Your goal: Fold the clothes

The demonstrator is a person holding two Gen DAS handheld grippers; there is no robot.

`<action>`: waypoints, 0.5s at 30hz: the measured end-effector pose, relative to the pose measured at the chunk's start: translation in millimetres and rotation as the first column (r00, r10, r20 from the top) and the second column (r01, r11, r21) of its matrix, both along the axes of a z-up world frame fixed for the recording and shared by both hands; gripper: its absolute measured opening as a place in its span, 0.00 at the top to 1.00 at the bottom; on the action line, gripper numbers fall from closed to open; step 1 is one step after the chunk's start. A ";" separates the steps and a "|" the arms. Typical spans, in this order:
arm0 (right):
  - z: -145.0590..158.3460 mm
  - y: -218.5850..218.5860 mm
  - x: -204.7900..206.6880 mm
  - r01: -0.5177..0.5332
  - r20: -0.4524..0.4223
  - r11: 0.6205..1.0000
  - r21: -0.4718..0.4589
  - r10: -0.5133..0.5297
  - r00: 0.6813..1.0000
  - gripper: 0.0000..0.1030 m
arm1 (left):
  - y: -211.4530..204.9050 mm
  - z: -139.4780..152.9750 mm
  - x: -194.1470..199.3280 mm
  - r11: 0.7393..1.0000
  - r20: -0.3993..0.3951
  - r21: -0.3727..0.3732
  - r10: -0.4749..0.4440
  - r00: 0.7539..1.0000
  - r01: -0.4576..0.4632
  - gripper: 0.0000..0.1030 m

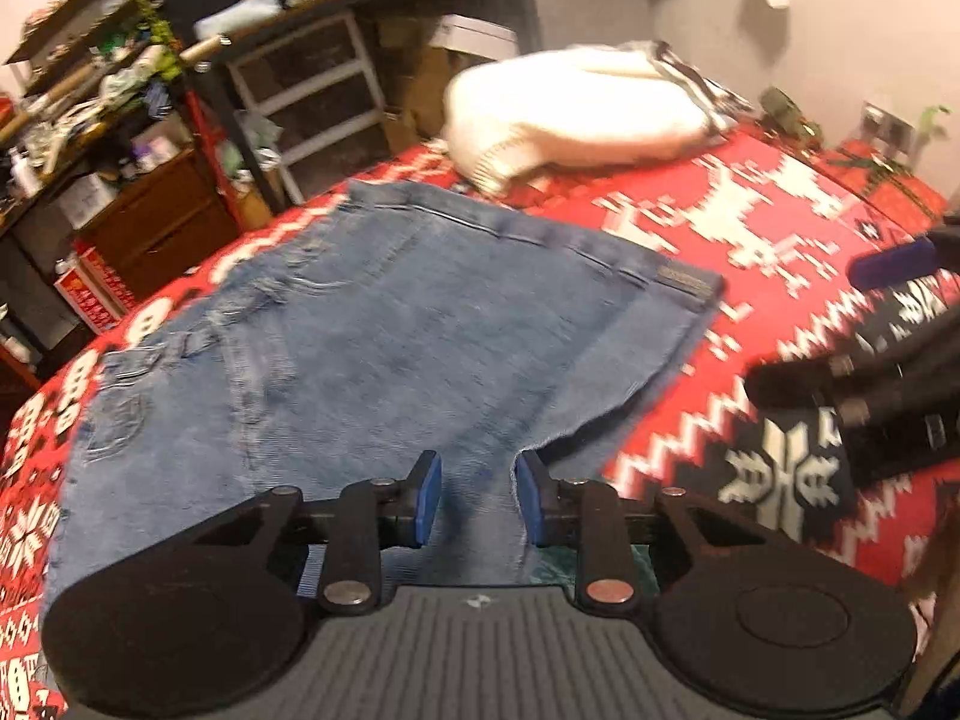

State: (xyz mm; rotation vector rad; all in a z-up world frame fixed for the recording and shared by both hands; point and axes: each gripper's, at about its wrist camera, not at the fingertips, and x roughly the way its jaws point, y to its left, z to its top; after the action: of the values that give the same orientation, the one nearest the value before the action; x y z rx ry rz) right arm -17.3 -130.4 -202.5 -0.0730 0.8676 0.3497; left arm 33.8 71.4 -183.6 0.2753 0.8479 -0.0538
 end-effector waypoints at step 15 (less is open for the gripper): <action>-23.8 44.1 14.2 -0.116 -0.013 0.990 -0.076 0.115 0.993 0.00 | 23.1 -4.0 11.7 0.994 -0.037 -0.078 0.068 0.997 -0.071 0.70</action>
State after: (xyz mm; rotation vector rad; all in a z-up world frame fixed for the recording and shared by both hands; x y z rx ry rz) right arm -3.1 -86.3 -226.4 -0.1931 0.8872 0.4254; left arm 45.5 94.5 -187.6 0.1707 0.8867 -0.0269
